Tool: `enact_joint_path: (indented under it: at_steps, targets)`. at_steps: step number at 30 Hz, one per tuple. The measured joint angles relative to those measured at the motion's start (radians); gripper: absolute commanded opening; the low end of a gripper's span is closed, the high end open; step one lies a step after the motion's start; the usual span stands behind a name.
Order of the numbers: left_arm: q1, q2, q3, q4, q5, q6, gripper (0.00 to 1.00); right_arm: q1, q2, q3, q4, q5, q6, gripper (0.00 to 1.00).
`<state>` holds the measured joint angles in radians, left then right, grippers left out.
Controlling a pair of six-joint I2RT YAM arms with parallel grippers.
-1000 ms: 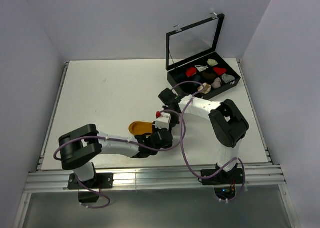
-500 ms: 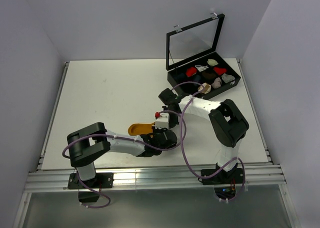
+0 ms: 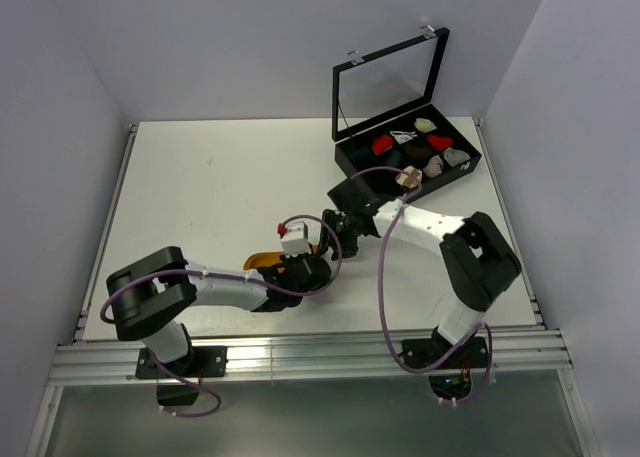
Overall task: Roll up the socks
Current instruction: Roll the sock at the center of the board.
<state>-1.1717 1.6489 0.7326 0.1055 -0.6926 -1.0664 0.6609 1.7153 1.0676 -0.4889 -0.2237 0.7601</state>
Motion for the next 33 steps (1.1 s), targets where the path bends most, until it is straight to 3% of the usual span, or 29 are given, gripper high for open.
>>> enact_joint_path:
  at_steps: [9,20,33]
  targets:
    - [0.113,-0.174,-0.216,0.123,0.150,-0.129,0.24,-0.005,-0.164,-0.111,0.202,-0.055,0.016,0.55]
    - [0.198,-0.269,-0.372,0.257,0.280,-0.245,0.25,0.005,-0.071,-0.193,0.415,-0.166,-0.007,0.61]
    - [0.243,-0.294,-0.432,0.320,0.360,-0.301,0.26,0.035,0.072,-0.196,0.602,-0.274,-0.037,0.60]
